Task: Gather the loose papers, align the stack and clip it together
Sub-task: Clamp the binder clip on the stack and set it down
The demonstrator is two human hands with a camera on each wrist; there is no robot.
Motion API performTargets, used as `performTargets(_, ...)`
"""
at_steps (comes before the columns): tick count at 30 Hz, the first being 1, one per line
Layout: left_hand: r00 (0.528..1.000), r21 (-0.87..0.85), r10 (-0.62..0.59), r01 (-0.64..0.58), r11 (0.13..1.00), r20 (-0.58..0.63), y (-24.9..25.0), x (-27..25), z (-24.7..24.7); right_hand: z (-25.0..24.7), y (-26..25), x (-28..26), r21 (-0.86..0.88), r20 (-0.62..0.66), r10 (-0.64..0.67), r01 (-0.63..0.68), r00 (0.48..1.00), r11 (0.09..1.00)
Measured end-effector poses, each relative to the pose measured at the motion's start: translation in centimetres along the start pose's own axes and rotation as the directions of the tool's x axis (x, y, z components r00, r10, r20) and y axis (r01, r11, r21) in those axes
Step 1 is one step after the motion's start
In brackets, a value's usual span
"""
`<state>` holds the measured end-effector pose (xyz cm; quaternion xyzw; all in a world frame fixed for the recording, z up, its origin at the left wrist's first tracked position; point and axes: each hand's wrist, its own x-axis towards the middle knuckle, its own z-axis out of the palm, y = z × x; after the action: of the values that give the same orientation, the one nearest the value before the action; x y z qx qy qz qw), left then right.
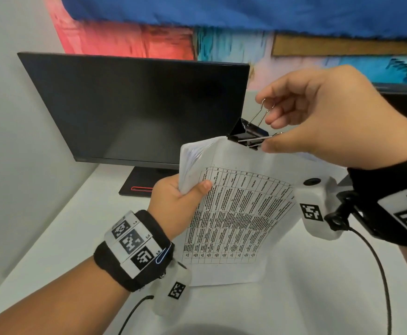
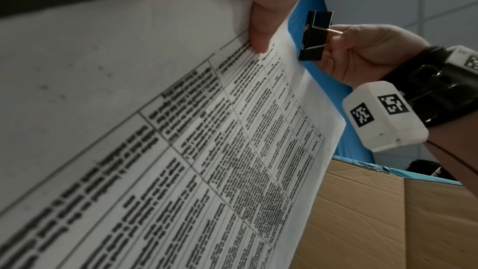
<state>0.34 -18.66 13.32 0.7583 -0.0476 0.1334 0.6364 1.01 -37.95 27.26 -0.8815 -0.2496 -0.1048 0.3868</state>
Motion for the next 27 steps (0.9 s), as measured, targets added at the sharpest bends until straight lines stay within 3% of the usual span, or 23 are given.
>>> performTargets(5,1.0,0.033,0.0,0.0,0.999,-0.002,0.1,0.0,0.1,-1.0,-1.2,0.2,-0.244,-0.015,-0.013,0.008,1.0,0.97)
performTargets(12,1.0,0.095,0.003,-0.004,0.995,0.004,0.4,0.0,0.5,-1.2,-3.3,-0.1,-0.502,0.076,-0.083,0.111,0.994,0.858)
performTargets(22,0.992,0.174,0.045,-0.065,0.983,0.117,1.5,-0.2,1.3,-0.4,-2.8,0.2,-0.516,0.199,-0.05,0.148,0.979,0.844)
performTargets(27,0.982,0.145,0.158,-0.172,0.974,0.103,3.5,0.1,1.0,-0.5,-1.9,0.4,-0.422,0.126,-0.046,0.096,0.991,0.901)
